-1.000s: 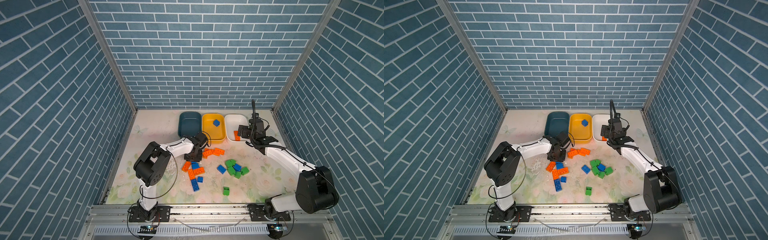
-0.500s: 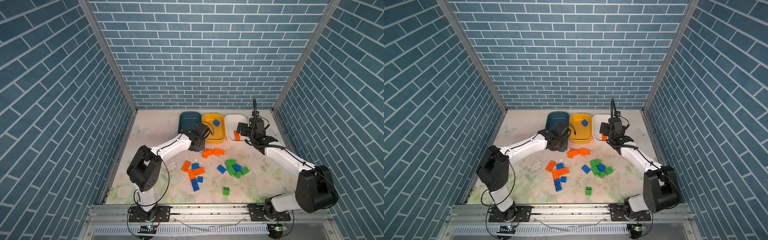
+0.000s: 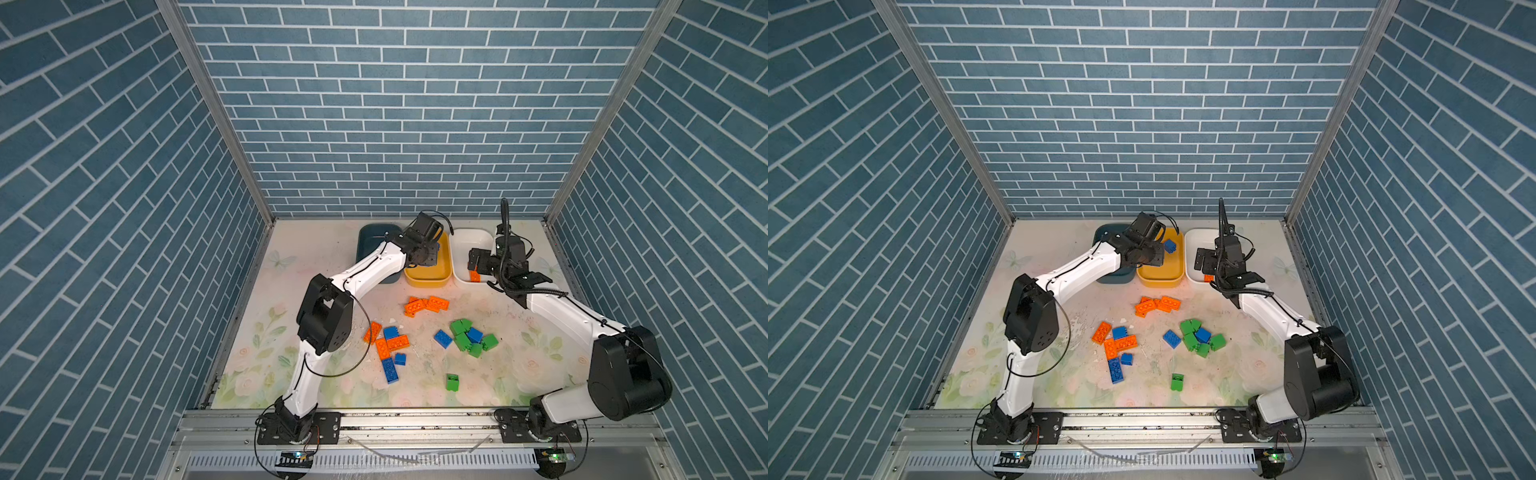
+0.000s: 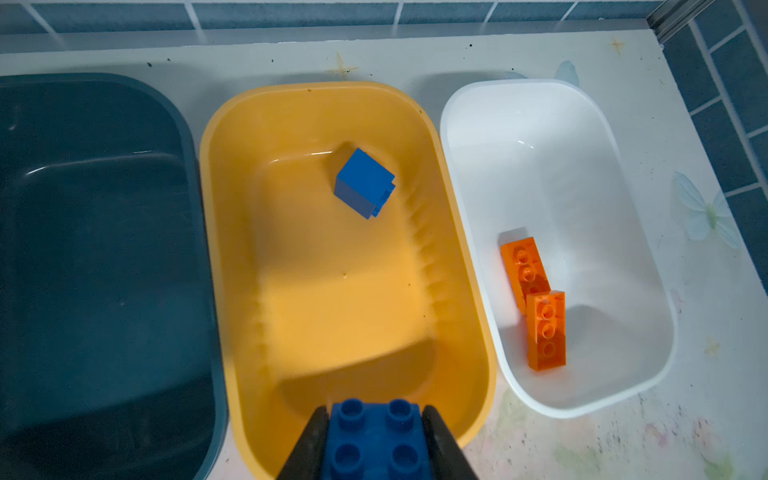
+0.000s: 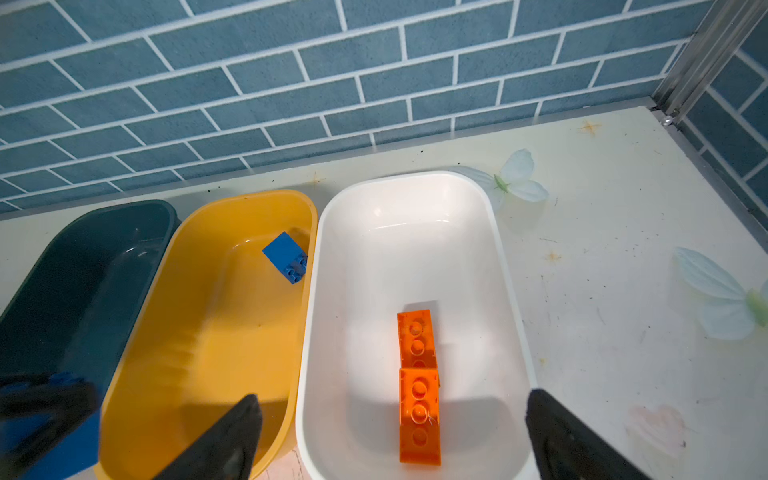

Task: Sort the legos into containers by color
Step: 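Drop the blue brick into the yellow bin while the right reaches out, then grasp a green brick with the left gripper while the right hovers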

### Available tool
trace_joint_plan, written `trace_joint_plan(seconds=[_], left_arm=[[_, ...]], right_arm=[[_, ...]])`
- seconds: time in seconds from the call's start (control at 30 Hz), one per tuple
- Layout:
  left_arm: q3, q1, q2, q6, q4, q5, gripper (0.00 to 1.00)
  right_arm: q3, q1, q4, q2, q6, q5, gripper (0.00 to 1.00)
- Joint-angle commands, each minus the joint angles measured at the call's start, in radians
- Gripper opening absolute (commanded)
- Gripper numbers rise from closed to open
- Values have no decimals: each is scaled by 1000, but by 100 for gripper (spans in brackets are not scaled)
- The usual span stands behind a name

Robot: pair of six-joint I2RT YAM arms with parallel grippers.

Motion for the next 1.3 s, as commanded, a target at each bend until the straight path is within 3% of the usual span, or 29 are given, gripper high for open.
trace_joint_plan(seconds=[0.0,0.1,0.27,0.4,0.6,0.7,0.9,1.0,1.1,1.27], left_arm=[[111,10,61,32,-65,7,32],[207,12,117,44,-97,26,39],[251,11,118,53,-107,58,61],[146,8,36,61,-58,82,81],[-144,-15,-155,88,89,144,98],[-283,-37,-249,92,123,124,99],[-556,-46,-415,48,208,109,99],[-637,-45,-472,18,217,63,99],[-681,-43,-498,-17,215,22,99],[-699,-31,-505,-49,220,5,99]], right_arm=[[16,1,-76,-24,39,-14,99],[12,1,-154,-43,68,-10,99],[-25,1,-257,-85,121,-17,99],[-82,1,-296,-132,163,-29,99],[-175,2,-320,-188,216,-83,98],[-200,1,-335,-202,217,-155,98],[-248,38,-317,-206,157,-411,87],[-240,108,-324,-183,104,-412,85],[-200,183,-330,-131,59,-390,74],[-155,223,-342,-59,78,-339,71]])
